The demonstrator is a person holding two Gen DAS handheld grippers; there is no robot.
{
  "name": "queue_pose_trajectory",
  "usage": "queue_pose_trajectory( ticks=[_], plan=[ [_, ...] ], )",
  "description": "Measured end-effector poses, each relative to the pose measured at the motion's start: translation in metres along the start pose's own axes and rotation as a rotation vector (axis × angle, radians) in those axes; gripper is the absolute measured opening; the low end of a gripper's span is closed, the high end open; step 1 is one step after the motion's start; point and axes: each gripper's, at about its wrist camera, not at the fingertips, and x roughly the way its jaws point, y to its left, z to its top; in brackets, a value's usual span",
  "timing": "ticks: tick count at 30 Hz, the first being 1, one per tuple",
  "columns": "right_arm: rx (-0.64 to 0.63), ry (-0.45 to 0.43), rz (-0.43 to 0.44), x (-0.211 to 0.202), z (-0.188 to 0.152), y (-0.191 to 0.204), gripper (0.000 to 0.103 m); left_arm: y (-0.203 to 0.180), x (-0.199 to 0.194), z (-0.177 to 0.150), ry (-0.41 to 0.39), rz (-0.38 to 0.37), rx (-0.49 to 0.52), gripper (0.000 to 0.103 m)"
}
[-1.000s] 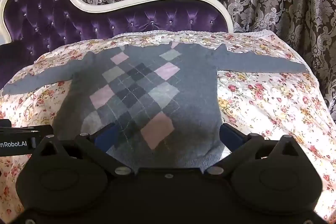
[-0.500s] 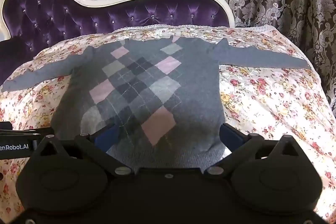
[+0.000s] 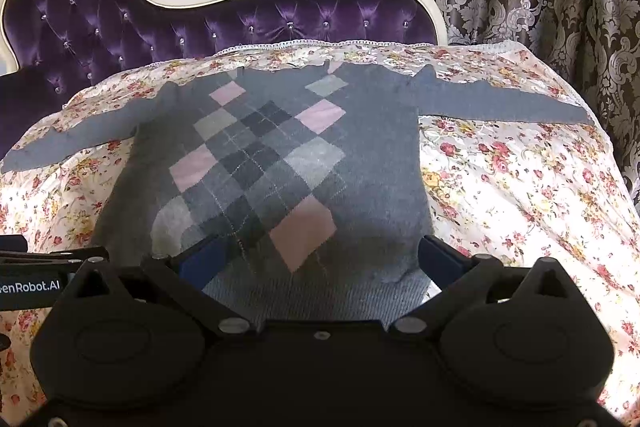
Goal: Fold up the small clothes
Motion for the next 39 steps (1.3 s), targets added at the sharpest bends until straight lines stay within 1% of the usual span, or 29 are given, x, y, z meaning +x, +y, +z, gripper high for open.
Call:
queue_pose_trajectory(
  ticks=[24, 39],
  plan=[
    [0.008, 0.008, 0.002, 0.001, 0.000, 0.001, 0.102, -0.001, 0.003, 0.001, 0.021, -0.013, -0.003, 0.101],
    [0.021, 0.033, 0.014, 0.007, 0.001, 0.002, 0.102, 0.004, 0.011, 0.002, 0.043, -0.016, -0.020, 0.101]
  ],
)
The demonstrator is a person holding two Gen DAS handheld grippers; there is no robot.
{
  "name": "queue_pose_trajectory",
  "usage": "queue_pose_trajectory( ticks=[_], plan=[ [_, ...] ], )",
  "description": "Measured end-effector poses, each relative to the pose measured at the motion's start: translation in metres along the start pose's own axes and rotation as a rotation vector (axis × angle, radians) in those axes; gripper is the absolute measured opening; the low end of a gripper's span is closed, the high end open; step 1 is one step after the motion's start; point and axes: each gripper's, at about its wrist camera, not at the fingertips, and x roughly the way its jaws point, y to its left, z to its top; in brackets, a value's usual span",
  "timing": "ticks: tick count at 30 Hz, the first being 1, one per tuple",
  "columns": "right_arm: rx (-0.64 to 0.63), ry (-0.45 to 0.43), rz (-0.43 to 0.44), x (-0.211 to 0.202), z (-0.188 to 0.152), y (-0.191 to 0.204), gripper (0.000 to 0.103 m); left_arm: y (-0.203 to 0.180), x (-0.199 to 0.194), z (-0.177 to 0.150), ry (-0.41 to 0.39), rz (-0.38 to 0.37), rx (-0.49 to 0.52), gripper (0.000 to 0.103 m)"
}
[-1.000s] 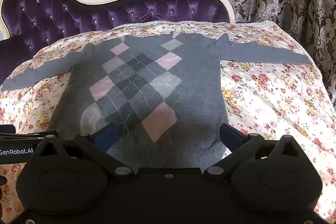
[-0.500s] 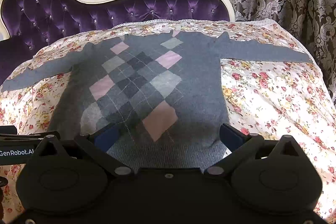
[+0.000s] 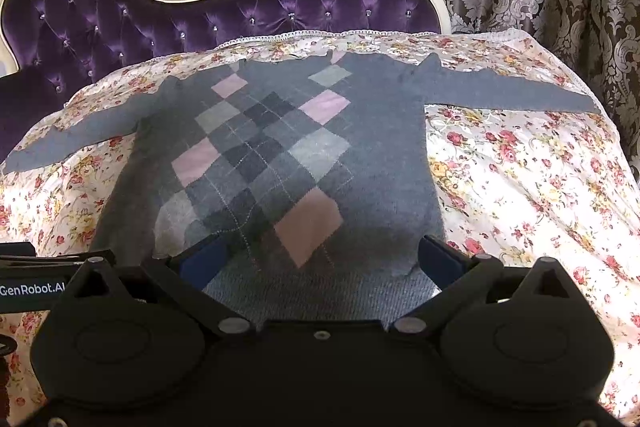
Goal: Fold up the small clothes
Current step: 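Move the right tool to a sweater sleeve cuff and grasp it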
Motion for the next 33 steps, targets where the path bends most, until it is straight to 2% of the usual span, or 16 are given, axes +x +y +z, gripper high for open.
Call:
queue_pose_trajectory(
  ticks=[11, 16, 25, 33],
  plan=[
    [0.029, 0.056, 0.018, 0.020, -0.001, -0.012, 0.102, 0.000, 0.018, 0.011, -0.042, 0.014, 0.028, 0.101],
    [0.045, 0.077, 0.036, 0.033, 0.004, -0.029, 0.102, -0.009, 0.034, 0.025, -0.067, 0.024, 0.078, 0.101],
    [0.129, 0.095, 0.055, 0.065, 0.033, -0.084, 0.102, -0.025, 0.073, 0.065, -0.094, 0.019, 0.117, 0.101],
    [0.212, 0.065, -0.024, 0.102, 0.073, -0.153, 0.102, -0.035, 0.109, 0.101, -0.135, 0.072, 0.114, 0.101]
  ],
)
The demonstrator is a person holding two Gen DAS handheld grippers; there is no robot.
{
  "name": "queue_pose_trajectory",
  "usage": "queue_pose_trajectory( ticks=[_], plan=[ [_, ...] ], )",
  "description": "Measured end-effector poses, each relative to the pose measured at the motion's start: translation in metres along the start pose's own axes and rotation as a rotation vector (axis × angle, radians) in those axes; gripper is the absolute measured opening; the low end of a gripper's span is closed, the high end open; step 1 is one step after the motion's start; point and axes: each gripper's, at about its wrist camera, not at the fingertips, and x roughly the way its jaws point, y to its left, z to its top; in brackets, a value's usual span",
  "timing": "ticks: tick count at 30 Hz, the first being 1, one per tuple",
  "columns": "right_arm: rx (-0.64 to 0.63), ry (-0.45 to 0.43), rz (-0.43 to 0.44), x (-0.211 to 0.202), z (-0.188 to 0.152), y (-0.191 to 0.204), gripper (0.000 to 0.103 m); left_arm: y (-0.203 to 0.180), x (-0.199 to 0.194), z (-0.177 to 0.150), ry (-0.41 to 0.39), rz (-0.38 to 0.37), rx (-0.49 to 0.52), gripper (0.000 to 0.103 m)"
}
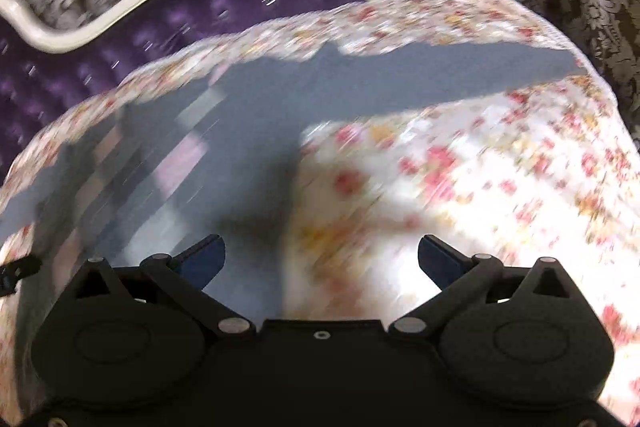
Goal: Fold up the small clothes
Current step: 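Move the right tool to a sweater sleeve cuff and grasp it, then lift the sleeve with the right tool, lay it across the body, open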
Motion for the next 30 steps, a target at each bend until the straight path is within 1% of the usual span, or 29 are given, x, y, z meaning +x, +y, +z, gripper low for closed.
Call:
queue_pose_trajectory(
  ticks=[2, 5, 10, 11, 12, 13, 16, 18, 19, 20, 24, 26, 28, 29, 30],
  plan=[
    [0.032, -0.031, -0.016, 0.009, 0.015, -0.021, 0.102, -0.001, 0.012, 0.005, -0.007, 0.015, -0.010, 0.101],
    [0.086, -0.084, -0.054, 0.025, 0.036, -0.057, 0.102, -0.003, 0.030, 0.009, 0.010, 0.012, -0.013, 0.101],
    [0.227, -0.170, -0.067, 0.054, 0.067, -0.129, 0.102, -0.014, 0.059, 0.001, 0.071, 0.010, 0.027, 0.102],
    [0.258, -0.186, -0.073, 0.058, 0.070, -0.140, 0.102, -0.016, 0.061, -0.003, 0.065, 0.011, 0.029, 0.102],
    [0.291, -0.200, -0.069, 0.062, 0.073, -0.153, 0.102, -0.014, 0.059, -0.007, 0.030, 0.007, 0.016, 0.102],
    [0.332, -0.214, -0.054, 0.068, 0.076, -0.166, 0.102, -0.013, 0.058, -0.010, 0.013, 0.000, 0.007, 0.102],
    [0.427, -0.243, -0.013, 0.081, 0.081, -0.195, 0.102, -0.007, 0.059, -0.017, -0.004, -0.034, -0.026, 0.103],
    [0.479, -0.239, -0.009, 0.094, 0.082, -0.211, 0.103, 0.001, 0.061, -0.019, -0.008, -0.073, -0.059, 0.103],
    [0.494, -0.261, 0.007, 0.098, 0.082, -0.217, 0.103, 0.003, 0.061, -0.020, -0.011, -0.083, -0.061, 0.103],
    [0.499, -0.292, 0.023, 0.100, 0.082, -0.221, 0.103, 0.001, 0.060, -0.020, -0.014, -0.082, -0.053, 0.103],
    [0.550, -0.330, 0.054, 0.114, 0.093, -0.238, 0.102, -0.003, 0.058, -0.020, -0.027, -0.064, -0.042, 0.103],
    [0.563, -0.340, 0.053, 0.120, 0.101, -0.246, 0.099, -0.002, 0.059, -0.020, -0.027, -0.067, -0.047, 0.103],
    [0.570, -0.340, 0.034, 0.126, 0.108, -0.251, 0.087, -0.001, 0.059, -0.020, -0.026, -0.068, -0.048, 0.103],
    [0.573, -0.337, 0.022, 0.128, 0.111, -0.254, 0.082, -0.001, 0.060, -0.020, -0.026, -0.067, -0.048, 0.103],
    [0.579, -0.335, 0.013, 0.130, 0.114, -0.257, 0.071, -0.001, 0.059, -0.020, -0.025, -0.067, -0.047, 0.103]
  ],
)
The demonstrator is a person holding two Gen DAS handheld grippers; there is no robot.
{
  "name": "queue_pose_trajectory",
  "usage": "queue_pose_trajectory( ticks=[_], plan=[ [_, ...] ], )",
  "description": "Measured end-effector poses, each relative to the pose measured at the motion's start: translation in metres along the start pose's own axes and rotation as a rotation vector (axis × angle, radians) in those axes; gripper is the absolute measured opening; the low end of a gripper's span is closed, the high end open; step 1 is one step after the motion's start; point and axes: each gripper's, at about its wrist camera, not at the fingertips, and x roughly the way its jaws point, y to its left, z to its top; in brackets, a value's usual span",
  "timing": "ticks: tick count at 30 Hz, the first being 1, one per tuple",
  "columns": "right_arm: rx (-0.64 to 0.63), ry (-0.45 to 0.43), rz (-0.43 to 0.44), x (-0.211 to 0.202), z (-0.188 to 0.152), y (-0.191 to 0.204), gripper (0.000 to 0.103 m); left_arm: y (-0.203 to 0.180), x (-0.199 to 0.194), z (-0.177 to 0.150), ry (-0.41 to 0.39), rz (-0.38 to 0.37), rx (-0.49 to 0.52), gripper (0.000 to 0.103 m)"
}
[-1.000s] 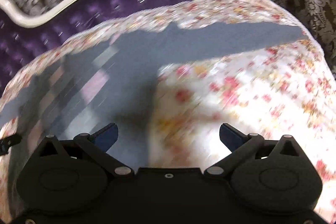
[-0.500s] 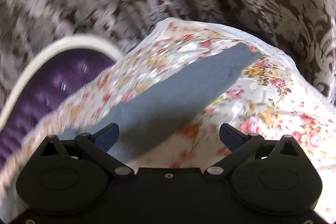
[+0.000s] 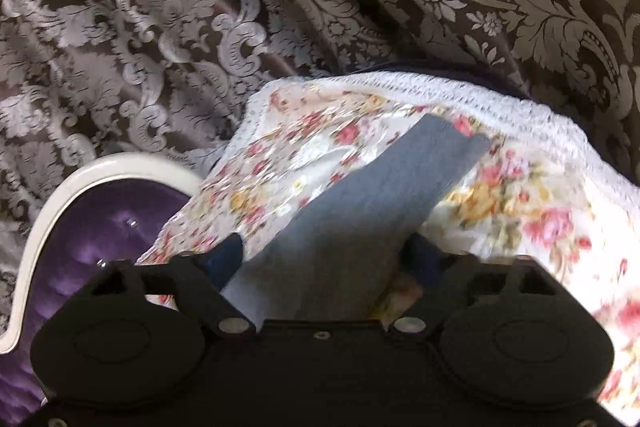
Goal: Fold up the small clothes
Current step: 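Lift the sleeve with the right tool, lay it across the body, open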
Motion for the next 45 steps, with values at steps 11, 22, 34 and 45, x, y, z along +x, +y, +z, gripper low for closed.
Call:
queue_pose_trajectory(
  ticks=[11, 22, 34, 45],
  plan=[
    [-0.110, -0.031, -0.110, -0.044, 0.019, 0.015, 0.012, 0.007, -0.002, 0.010, 0.050, -0.030, -0.026, 0.100],
    [-0.483, -0.063, 0.096, -0.116, 0.022, 0.212, 0.012, 0.045, -0.046, 0.003, 0.058, -0.067, -0.091, 0.095],
    [-0.865, 0.204, 0.510, -0.105, -0.209, 0.436, 0.012, 0.110, -0.069, -0.018, 0.064, -0.032, -0.175, 0.095],
    [-1.123, 0.420, 0.562, -0.072, -0.395, 0.434, 0.064, 0.140, -0.069, -0.021, 0.073, 0.000, -0.184, 0.095]
  ],
)
